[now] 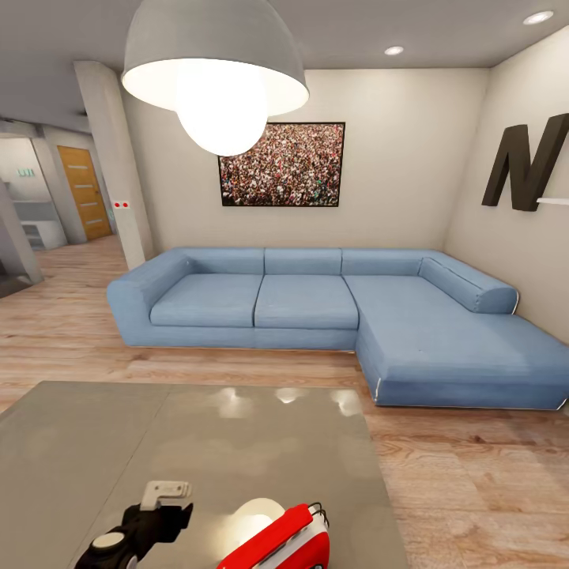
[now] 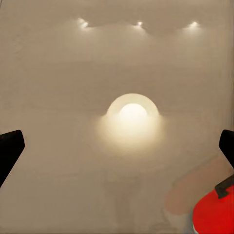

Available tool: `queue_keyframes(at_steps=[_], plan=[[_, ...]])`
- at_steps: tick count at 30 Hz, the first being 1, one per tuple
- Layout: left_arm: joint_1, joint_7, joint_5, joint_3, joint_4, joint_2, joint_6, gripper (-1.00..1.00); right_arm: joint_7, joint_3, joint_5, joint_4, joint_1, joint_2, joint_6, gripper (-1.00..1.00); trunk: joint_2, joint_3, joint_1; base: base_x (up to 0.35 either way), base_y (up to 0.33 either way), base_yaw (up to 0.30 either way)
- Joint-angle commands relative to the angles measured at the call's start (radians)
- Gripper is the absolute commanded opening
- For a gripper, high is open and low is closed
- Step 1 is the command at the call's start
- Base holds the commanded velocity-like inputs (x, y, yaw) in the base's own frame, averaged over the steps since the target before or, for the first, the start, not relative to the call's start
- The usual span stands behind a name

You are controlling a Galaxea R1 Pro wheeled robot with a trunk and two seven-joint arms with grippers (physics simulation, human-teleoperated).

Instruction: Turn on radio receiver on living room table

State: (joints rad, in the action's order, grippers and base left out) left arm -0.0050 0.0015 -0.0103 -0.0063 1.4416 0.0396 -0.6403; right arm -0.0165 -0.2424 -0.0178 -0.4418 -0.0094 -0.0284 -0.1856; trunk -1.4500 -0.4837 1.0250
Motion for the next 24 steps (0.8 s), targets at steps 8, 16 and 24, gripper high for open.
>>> queue_keyframes(at_steps=[8,16,24], plan=[[-0.001,0.0,0.001,0.001,0.017,-0.016,-0.05,1.0,0.0,0.0,-0.001,-0.001,0.0,0.001,0.0,1.0,0.0,0.0,0.0,0.0,0.0,0.0],[-0.001,0.0,0.001,0.002,0.02,-0.018,-0.065,1.0,0.001,0.0,-0.001,-0.004,0.0,0.001,-0.001,1.0,0.0,0.0,0.0,0.0,0.0,0.0],[-0.001,0.001,0.002,0.002,0.02,-0.018,-0.065,1.0,0.001,0.0,-0.001,-0.042,0.0,0.001,-0.001,1.0,0.0,0.0,0.0,0.0,0.0,0.0]])
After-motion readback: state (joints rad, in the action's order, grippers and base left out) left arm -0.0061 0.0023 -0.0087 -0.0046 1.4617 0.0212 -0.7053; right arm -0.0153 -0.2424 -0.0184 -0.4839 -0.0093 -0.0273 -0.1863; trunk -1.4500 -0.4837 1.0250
